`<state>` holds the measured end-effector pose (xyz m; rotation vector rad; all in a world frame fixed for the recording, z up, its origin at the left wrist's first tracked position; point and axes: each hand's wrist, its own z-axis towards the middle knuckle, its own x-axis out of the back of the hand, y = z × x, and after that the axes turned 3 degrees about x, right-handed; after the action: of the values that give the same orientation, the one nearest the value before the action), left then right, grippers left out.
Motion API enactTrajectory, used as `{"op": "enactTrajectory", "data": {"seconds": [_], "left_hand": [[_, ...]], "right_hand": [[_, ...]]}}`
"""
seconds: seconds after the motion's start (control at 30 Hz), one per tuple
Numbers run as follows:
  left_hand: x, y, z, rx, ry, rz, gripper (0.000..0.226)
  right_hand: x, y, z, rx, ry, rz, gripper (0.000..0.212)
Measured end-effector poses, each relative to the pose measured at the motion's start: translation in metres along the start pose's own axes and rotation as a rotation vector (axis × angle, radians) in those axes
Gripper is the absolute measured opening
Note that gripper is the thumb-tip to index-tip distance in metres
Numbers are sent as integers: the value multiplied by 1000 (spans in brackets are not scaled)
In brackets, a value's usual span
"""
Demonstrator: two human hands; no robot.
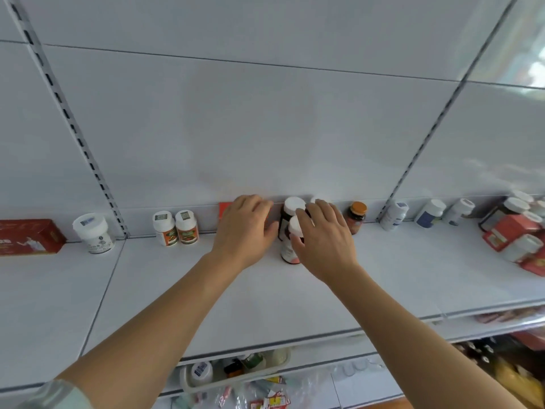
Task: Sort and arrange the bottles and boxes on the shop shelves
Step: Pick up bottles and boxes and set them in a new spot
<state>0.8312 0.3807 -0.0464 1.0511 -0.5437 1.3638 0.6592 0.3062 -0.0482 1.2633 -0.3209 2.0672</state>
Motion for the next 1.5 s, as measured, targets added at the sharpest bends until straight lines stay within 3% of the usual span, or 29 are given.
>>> {"op": "enactTrajectory", "data": {"seconds": [0.43,0.7,1.0,1.27,1.5], "left_hand": [[-56,193,11,-125,-46,-68,45],[-113,351,19,-203,-86,-113,47],[-192,484,57,-338,-173,-184,45],[-276,561,120,-348,-234,-252,41],[-317,567,143,-240,-289,-176,38]], "right_hand": [[58,160,-126,-282,-195,-41,60],[93,292,-213,-398,-253,-52,64],[99,417,-276,-572,-227,-65,61],[82,531,-288,-587,-278,-96,58],[48,589,-266,-471,-318,55,58]]}}
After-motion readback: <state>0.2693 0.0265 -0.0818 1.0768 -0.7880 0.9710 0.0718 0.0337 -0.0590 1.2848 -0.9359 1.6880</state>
